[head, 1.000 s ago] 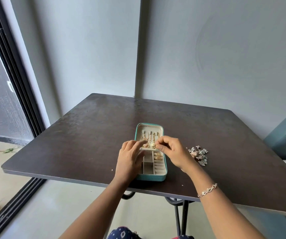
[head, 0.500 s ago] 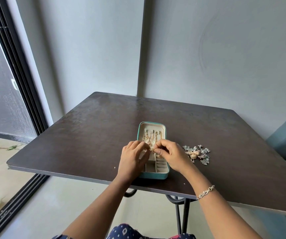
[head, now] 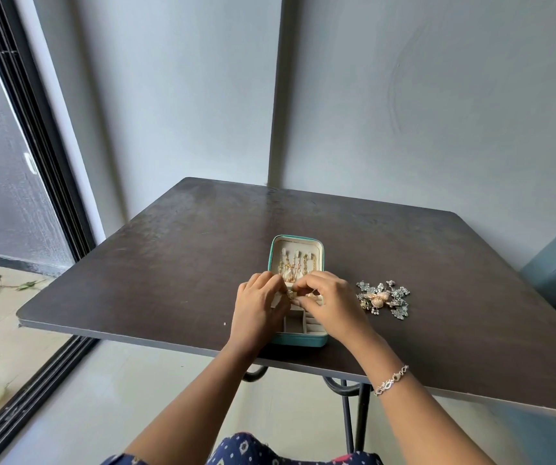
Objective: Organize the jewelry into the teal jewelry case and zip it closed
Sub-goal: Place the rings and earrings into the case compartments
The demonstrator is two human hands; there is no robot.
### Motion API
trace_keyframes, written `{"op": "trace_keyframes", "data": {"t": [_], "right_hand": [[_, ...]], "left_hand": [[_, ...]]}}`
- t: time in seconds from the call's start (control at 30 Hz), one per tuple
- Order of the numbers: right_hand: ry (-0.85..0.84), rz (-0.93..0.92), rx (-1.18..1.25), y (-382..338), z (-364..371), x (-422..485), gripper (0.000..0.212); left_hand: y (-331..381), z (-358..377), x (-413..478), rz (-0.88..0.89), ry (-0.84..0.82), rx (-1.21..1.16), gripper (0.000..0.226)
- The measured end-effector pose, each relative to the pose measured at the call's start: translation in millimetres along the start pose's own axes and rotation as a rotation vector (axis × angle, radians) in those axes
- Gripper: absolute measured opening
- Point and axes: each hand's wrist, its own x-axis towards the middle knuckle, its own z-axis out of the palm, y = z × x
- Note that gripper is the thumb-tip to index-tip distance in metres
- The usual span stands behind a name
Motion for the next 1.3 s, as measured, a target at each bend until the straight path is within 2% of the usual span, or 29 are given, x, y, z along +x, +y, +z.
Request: {"op": "trace_keyframes", "data": {"t": [0.63,0.9,1.17,1.3], "right_hand": [[0.070,-0.007,0.023,2.2,-1.9,-6.4,0.018],[0.095,-0.013,-0.035,3.7,-0.5,-7.0,0.013],[0.088,-0.056,-0.111,4.7,-4.3,-8.5,0.018],[0.140,-0.012,-0.063,9.5,-6.2,-8.6,0.009]], "left_hand": [[2.3,-1.0,1.1,-0.010,-0.026,-0.034,0.011],[4.9,-2.6,0.6,0.030,-0.029,-0.036,0.012],[4.9,-2.7,0.4,0.053,-0.049,-0.015,0.015],[4.3,-3.7,0.7,0.002,-0.059,-0.062,0.022]]}}
